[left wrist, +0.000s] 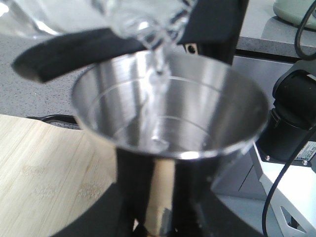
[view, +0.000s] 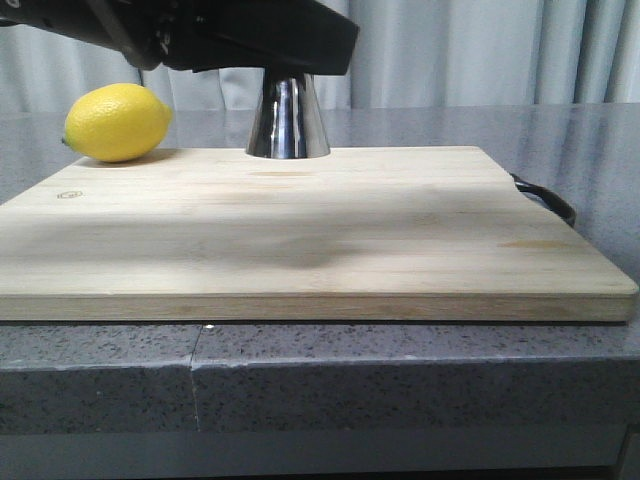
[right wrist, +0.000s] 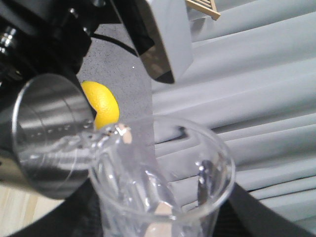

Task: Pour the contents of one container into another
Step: 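Tilt the beaker with the right gripper, pouring liquid into the jigger cup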

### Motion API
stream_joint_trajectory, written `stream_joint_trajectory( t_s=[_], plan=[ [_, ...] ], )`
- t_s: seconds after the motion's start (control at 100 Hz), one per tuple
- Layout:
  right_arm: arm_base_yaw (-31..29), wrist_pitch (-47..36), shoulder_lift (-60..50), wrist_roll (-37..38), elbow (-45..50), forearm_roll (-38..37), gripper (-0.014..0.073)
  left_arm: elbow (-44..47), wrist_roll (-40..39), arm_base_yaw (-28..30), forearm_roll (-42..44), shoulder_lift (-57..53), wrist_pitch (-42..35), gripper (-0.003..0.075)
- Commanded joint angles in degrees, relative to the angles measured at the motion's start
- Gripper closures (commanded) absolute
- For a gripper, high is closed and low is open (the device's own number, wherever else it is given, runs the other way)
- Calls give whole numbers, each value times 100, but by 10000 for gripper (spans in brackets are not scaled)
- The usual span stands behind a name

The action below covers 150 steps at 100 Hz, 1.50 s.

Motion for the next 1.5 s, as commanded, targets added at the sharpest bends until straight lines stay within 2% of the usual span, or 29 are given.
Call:
stream_joint_trajectory(
  t_s=[0.0, 0.27, 0.76, 1.49],
  plan=[
    [-5, -138, -189, -40, -292, 119, 435, -170, -43, -54, -418, -245, 261, 740],
    [-5, -138, -189, -40, -483, 96, 435, -170, -43, -54, -418, -245, 261, 740],
    [-5, -66, -189, -40, -495, -452, 435, -170, -43, -54, -405, -245, 261, 740],
    [-5, -43, -189, 0, -495, -423, 435, -170, -43, -54, -405, -245, 261, 740]
  ],
)
